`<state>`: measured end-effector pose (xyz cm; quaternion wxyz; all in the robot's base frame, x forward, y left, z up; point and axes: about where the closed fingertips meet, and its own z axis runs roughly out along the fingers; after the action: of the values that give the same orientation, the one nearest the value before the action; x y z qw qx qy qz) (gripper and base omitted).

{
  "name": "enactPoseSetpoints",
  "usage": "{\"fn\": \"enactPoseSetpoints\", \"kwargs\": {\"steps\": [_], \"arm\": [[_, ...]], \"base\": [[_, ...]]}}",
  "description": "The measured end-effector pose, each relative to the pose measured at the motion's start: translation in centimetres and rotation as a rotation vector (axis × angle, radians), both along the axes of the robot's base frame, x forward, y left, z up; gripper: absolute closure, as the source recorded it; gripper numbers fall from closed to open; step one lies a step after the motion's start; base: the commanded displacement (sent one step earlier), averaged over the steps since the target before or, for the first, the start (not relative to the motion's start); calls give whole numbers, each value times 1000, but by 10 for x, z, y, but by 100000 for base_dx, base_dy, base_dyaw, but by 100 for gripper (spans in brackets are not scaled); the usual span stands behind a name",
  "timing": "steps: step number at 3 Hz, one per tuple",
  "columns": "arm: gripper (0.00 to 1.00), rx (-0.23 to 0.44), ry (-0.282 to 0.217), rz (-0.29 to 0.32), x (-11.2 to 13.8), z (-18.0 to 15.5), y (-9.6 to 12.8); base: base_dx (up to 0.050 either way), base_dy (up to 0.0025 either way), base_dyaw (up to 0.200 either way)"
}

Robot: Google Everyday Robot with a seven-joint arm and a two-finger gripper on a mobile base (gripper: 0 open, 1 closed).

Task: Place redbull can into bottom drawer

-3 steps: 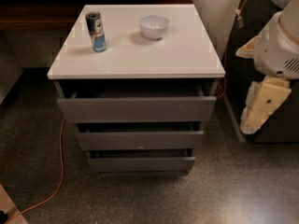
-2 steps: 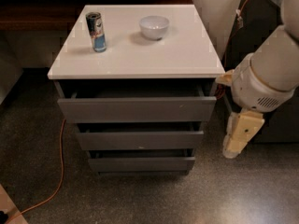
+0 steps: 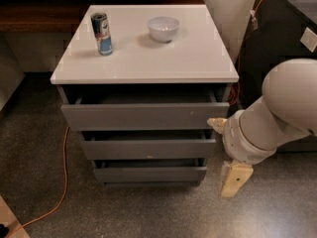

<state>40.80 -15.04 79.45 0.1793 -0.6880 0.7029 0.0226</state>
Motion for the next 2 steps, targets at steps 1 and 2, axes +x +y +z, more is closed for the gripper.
{"fn": "enactPoseSetpoints", "kwargs": {"steps": [1, 2], "arm": [[0, 24, -44, 76, -6, -35, 16], [0, 15, -89, 134, -6, -57, 27]], "base": [[0, 0, 0], [0, 0, 0]]}}
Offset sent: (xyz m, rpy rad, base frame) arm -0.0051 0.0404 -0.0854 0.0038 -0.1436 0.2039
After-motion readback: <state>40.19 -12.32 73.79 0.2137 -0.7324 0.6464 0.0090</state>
